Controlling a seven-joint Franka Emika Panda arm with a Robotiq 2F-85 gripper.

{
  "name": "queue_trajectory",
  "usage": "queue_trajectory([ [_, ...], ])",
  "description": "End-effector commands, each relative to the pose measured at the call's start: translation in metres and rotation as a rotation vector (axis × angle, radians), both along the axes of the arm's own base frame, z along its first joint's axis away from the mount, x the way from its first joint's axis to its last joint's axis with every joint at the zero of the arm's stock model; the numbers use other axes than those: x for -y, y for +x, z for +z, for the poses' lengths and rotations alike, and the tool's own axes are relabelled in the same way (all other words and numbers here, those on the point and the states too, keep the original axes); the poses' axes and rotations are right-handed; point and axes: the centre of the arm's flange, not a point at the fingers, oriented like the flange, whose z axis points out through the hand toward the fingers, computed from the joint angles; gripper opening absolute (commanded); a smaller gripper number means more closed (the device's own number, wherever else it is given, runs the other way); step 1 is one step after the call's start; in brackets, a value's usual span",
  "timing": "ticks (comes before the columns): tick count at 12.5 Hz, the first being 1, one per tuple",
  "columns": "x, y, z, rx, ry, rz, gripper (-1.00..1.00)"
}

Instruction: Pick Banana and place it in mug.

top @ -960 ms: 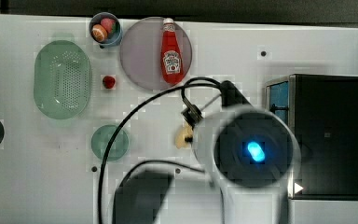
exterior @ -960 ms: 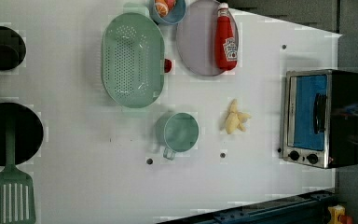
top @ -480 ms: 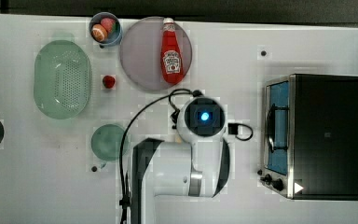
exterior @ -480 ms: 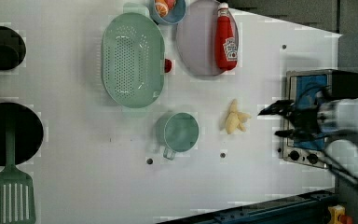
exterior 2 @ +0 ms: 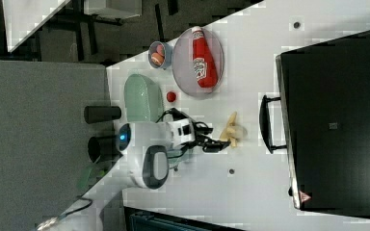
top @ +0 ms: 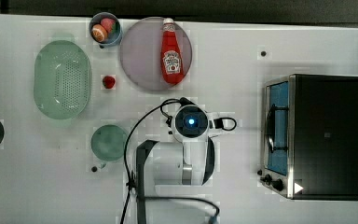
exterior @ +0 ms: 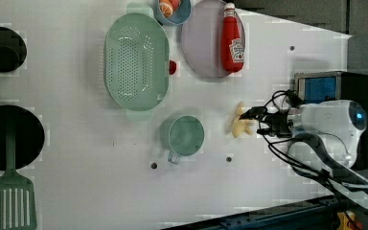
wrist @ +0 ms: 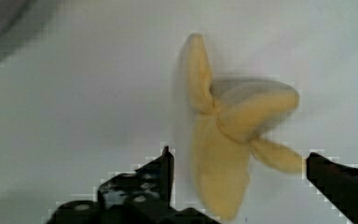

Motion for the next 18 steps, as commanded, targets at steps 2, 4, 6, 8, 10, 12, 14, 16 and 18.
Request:
queue_trajectory([
  [2, 0.006, 0.001, -0.023, 0.041, 0.008, 0.042, 0.93],
  [4, 0.006, 0.000, -0.030, 0.048, 0.008, 0.044, 0.44],
  [6, 0.005, -0.003, -0.032, 0.049, 0.008, 0.045, -0.04],
  [8, 0.005, -0.003, -0.031, 0.053, 0.008, 0.044, -0.43],
  [10, 0.007, 0.001, -0.019, 0.078, 0.007, 0.041, -0.43],
  [12, 0.008, 0.006, 0.014, 0.123, 0.006, 0.038, -0.43],
  [14, 0.012, 0.006, 0.106, 0.137, 0.008, 0.027, -0.43],
  [16, 0.012, 0.001, 0.167, 0.139, 0.011, 0.024, -0.43],
  [18, 0.008, -0.008, 0.217, 0.129, 0.013, 0.027, -0.43],
])
